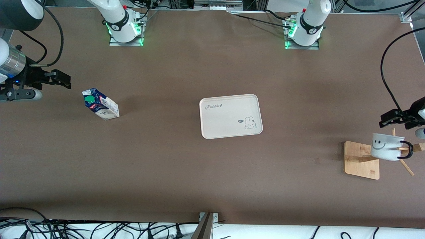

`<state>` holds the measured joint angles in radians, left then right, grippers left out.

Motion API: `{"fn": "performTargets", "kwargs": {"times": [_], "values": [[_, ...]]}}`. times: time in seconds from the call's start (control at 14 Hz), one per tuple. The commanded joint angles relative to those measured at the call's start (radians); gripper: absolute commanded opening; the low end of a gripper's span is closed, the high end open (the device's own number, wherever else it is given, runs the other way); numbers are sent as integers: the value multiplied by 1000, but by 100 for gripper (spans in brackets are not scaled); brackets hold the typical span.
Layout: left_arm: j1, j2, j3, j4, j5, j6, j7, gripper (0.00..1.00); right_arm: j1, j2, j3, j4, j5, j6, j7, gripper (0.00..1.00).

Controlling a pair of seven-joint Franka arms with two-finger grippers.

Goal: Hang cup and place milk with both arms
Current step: 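Hang the mug handle on the stand peg and open the left gripper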

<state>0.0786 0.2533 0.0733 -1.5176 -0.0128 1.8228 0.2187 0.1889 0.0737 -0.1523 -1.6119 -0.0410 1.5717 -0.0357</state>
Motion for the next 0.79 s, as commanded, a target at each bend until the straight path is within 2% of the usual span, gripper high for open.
{"fn": "performTargets", "kwargs": {"times": [0.0,0.14,0.29,0.71], "values": [[-5,-132,-42,-119,5,-29,-33,100,0,-5,10,7,19,-15,39,100],[-3,-201,-84,-188,5,-75,-103,100,1,-5,10,12,19,-15,80,100],[3,-287,-141,-284,10,-91,-176,100,0,3,14,24,19,-6,39,100],[9,-301,-150,-309,8,-100,-193,100,-9,6,14,40,23,-15,46,100]]}}
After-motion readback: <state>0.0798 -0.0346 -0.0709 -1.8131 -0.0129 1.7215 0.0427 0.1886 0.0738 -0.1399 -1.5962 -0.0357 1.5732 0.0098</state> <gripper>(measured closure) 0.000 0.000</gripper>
